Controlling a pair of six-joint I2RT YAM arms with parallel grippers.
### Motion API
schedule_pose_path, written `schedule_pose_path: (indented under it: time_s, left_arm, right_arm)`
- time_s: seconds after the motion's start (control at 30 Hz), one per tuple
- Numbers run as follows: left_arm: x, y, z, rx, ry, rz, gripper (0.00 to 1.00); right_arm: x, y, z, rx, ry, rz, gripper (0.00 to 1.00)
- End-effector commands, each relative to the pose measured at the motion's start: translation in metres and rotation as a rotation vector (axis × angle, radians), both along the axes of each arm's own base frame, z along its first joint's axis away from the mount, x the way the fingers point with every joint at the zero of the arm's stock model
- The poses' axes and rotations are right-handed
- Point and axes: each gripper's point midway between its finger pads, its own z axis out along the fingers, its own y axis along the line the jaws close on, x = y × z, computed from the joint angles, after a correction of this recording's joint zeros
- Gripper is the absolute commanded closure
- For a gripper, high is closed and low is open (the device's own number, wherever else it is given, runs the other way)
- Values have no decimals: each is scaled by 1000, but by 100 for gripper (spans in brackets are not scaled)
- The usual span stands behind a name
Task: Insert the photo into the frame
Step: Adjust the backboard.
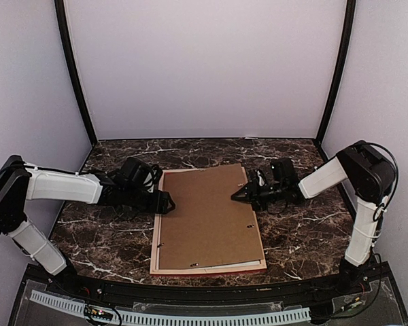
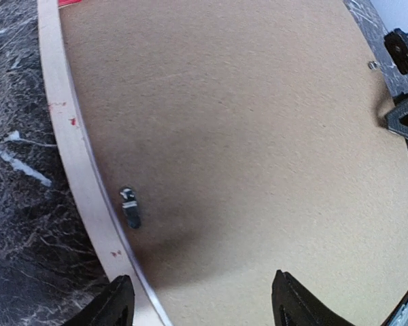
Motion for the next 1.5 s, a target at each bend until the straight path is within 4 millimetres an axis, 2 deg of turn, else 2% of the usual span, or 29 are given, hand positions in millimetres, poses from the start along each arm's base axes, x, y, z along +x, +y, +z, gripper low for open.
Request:
schedule_pose_path:
  time_s: [0.0,0.2,0.37,0.53,0.8,1.2,1.47]
  left_arm:
    - [-32,-12,7,6,37,-63,28]
    - [-65,-18,-6,82,109,-75,28]
    - [-84,-14,-21,158,168,-67,28]
    - [-99,-19,-27,191,203,-78,28]
    - [-104,-16,-35,258,222,-58,28]
    - [-126,-17,-40,298,277,-35,28]
    - [-140,-24,-41,281,306,-53,28]
  right_arm:
    - [3,4,9,7,-52,14,63]
    - [3,5,9,6,-53,17,63]
    - [3,5,11,7,-57,20,63]
    - [2,5,9,2,-54,21,63]
    - [2,4,9,6,-56,20,63]
    - [1,4,10,11,-59,20,63]
    - [1,4,10,11,-61,21,63]
